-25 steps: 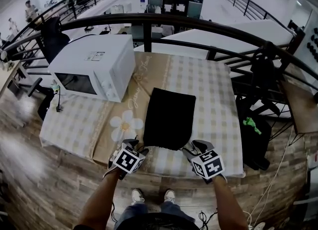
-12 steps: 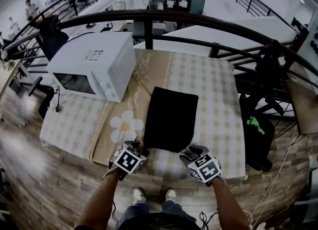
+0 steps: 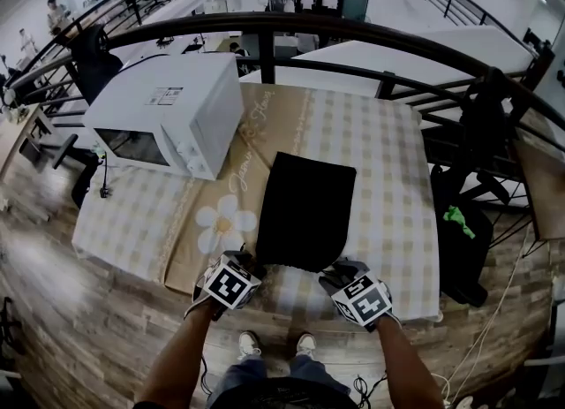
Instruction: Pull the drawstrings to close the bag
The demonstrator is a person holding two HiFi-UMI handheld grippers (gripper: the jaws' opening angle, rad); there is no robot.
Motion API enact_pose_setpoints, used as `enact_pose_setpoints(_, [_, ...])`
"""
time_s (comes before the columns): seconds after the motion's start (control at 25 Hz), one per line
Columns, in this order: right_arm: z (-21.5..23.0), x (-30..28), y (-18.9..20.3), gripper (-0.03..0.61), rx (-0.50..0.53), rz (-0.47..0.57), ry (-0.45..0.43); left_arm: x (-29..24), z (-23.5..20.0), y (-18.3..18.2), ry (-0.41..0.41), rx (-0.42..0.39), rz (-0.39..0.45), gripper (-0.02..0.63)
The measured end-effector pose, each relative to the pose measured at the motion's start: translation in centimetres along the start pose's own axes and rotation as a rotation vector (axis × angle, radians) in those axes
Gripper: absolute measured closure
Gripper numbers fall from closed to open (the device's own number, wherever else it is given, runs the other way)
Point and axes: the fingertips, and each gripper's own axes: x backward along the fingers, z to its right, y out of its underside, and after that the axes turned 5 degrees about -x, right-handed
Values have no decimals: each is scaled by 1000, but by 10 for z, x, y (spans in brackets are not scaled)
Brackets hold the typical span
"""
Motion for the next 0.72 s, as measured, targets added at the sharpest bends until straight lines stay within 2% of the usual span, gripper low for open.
enact_pose_setpoints(0.2, [0, -2, 3, 438, 4, -4, -4, 1, 2, 2, 9, 12, -18, 450])
enact_pose_setpoints(0.44, [1, 0, 3, 497, 3, -3, 11, 2, 7, 3, 27, -14, -39, 524])
enact_pose_setpoints(0.72, [2, 0, 5, 535, -2, 4, 18, 3, 5, 4, 2, -30, -39, 578])
